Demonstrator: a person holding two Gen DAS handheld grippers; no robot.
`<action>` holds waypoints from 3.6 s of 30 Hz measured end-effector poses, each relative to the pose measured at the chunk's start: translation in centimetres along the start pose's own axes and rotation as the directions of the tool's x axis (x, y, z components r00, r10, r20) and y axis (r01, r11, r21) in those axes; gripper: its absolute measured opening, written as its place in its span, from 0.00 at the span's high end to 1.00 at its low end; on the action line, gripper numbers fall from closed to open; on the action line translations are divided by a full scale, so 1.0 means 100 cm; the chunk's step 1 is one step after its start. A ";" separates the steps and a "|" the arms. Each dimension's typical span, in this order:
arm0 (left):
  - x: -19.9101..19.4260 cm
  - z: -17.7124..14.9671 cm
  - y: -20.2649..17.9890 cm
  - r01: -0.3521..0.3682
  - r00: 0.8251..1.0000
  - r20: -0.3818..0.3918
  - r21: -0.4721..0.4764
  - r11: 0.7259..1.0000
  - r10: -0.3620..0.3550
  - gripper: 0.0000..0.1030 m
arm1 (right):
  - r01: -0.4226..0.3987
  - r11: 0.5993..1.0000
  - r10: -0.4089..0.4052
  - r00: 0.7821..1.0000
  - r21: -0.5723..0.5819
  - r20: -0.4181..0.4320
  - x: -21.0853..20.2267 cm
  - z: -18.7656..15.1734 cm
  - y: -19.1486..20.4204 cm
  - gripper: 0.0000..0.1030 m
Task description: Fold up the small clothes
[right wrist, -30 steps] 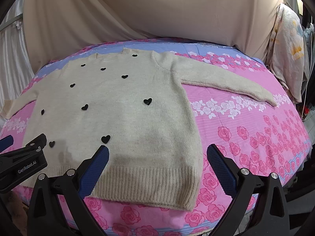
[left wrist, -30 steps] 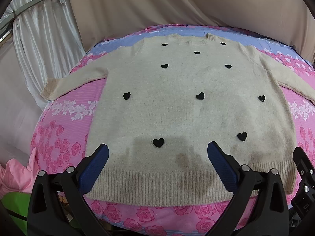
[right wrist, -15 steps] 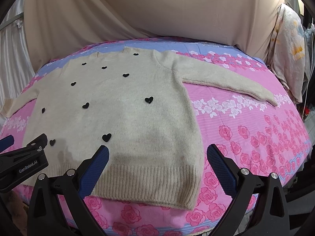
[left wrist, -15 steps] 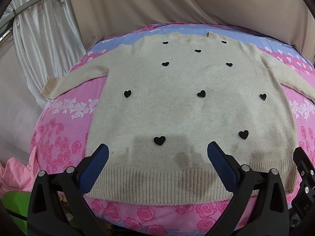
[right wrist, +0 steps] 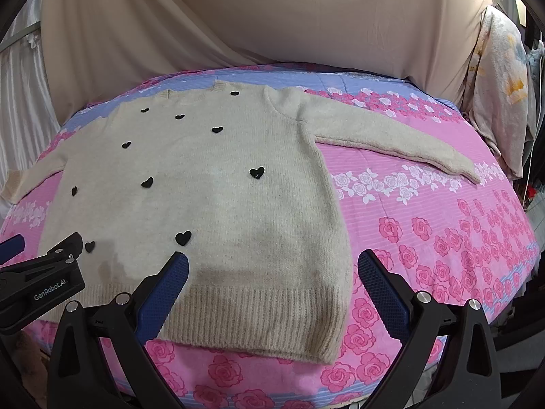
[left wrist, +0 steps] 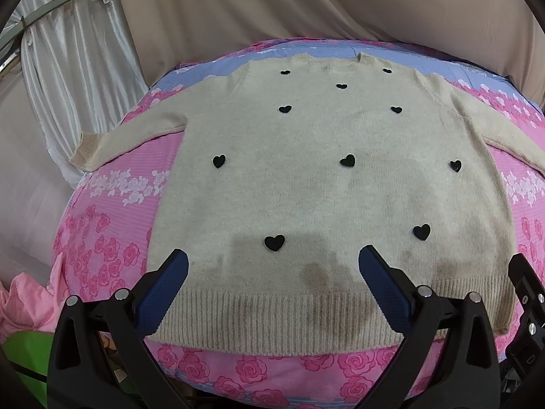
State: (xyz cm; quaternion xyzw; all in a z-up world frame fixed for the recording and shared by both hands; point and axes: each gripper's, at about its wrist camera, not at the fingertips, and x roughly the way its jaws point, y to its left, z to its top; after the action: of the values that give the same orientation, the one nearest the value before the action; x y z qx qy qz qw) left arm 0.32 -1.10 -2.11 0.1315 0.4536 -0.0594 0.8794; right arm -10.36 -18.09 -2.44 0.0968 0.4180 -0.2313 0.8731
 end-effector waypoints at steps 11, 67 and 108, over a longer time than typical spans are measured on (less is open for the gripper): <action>0.002 0.001 -0.002 0.004 1.000 -0.006 0.003 1.000 -0.004 0.05 | 0.001 1.000 -0.001 1.000 0.001 -0.003 0.001 0.000 -0.002 0.05; 0.002 0.033 -0.053 -0.077 0.996 -0.058 -0.235 0.969 0.065 0.05 | -0.179 0.870 0.120 0.981 0.459 0.154 0.138 0.175 -0.342 0.90; 0.199 0.168 0.040 0.186 0.964 -0.104 -0.396 0.899 -0.245 0.76 | -0.088 0.996 0.090 0.993 0.026 -0.077 0.159 0.123 -0.047 0.62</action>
State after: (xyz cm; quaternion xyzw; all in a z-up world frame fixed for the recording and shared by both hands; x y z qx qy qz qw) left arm 25.93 -1.75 -8.25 -0.0899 0.5335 -0.0568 0.8391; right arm 4.47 -31.79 -6.87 0.1344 0.4445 -0.1928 0.8644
